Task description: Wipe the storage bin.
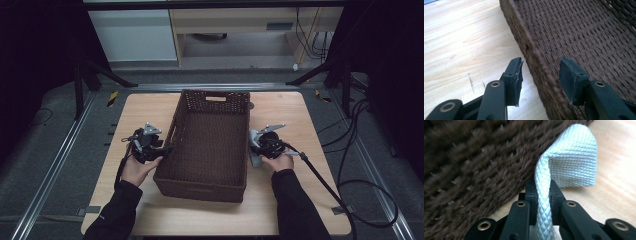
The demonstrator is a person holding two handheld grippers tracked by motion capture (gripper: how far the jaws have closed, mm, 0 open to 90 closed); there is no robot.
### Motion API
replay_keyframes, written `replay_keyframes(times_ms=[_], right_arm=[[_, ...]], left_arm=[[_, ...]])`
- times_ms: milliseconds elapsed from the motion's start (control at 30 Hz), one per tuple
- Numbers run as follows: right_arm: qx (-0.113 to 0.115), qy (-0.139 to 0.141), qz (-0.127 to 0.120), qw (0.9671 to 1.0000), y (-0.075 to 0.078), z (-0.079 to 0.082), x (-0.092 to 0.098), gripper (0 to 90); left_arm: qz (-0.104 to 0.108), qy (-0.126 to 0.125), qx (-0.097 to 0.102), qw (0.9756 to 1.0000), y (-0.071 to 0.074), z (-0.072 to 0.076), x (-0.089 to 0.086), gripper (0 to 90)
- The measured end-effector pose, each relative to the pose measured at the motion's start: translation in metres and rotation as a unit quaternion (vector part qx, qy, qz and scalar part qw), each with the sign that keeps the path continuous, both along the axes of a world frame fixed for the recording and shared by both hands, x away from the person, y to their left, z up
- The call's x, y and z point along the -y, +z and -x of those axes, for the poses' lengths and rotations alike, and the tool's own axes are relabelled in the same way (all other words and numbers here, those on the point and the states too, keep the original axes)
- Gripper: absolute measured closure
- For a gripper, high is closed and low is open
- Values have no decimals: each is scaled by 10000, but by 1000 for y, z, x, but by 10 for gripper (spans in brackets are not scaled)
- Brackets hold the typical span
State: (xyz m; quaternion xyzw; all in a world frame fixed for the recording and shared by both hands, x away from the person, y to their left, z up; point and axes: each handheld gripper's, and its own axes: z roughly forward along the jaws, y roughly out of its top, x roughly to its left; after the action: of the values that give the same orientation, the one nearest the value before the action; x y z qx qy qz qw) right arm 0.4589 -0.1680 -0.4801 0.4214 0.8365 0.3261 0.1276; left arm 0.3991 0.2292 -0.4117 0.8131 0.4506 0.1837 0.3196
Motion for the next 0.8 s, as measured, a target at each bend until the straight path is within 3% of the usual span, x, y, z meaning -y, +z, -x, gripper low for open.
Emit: replay_keyframes(times_ms=[133, 267, 467, 600, 800], right_arm=[[39, 14, -95, 9999, 6, 2, -2, 824], [375, 62, -316, 9988, 27, 7, 0, 824], [769, 115, -570, 9953, 55, 17, 3, 824], [715, 131, -509, 9961, 52, 18, 1, 824], [444, 94, -397, 9982, 35, 20, 1, 824]], left_arm=[[-104, -24, -62, 9999, -4, 3, 1, 541], [-25, 13, -160, 9999, -8, 1, -1, 554], [56, -64, -206, 9998, -8, 1, 0, 659], [196, -26, -252, 9995, -9, 1, 0, 686], [130, 14, -225, 9997, -8, 0, 1, 701]])
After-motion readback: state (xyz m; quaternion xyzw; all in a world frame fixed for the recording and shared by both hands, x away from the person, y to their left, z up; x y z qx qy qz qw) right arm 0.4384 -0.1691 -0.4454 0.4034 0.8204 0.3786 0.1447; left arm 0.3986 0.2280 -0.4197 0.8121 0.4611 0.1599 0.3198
